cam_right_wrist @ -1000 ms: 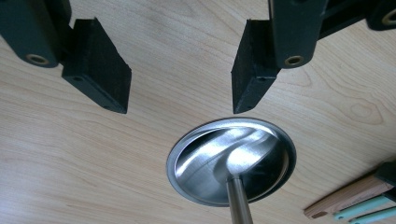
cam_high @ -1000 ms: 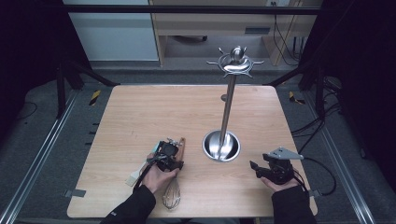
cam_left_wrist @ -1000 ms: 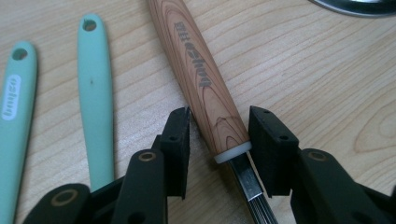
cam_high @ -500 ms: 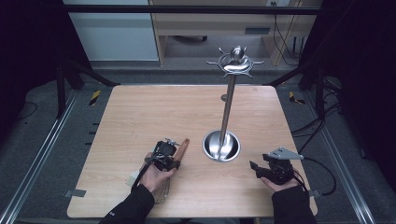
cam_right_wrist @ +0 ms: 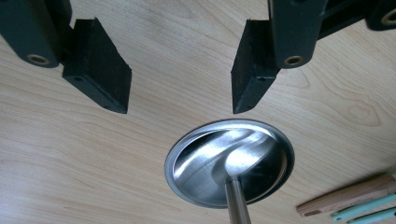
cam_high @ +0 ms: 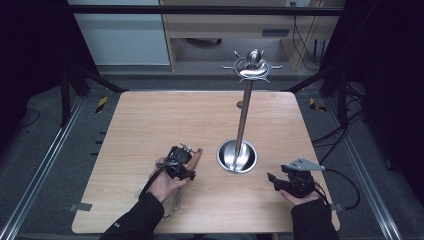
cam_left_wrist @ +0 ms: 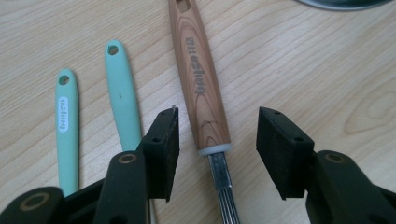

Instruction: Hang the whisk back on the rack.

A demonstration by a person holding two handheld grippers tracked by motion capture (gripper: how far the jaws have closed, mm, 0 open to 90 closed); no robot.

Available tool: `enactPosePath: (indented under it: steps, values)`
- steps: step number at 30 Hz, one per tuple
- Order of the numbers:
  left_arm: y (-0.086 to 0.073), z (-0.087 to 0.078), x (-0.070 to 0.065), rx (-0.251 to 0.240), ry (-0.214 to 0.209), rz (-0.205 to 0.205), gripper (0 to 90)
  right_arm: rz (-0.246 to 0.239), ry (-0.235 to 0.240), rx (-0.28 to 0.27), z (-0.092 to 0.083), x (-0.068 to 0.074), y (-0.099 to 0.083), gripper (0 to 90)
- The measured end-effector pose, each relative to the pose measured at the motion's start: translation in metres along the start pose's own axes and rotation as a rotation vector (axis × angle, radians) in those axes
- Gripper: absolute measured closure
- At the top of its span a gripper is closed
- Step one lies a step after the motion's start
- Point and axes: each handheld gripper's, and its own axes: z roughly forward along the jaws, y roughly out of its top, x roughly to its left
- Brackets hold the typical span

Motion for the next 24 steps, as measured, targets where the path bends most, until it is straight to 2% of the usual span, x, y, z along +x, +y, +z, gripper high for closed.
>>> enactPosePath:
  steps: [6,9,15,24]
  values:
    - [0.002,0.014,0.002,0.053,0.025,-0.003,54.5,0.005,0.006,0.009,0.001,0.001,0.0,39.2]
    - [0.002,0.018,0.004,0.08,0.014,-0.013,57.3,0.002,0.009,0.012,0.001,0.001,0.0,40.2]
    - [0.004,0.022,0.006,0.097,-0.011,-0.038,63.7,0.001,0.015,0.017,0.001,0.001,0.0,41.0]
    - [0.007,0.023,0.005,0.118,0.003,-0.064,67.2,-0.003,0.015,0.024,0.002,0.001,-0.001,41.2]
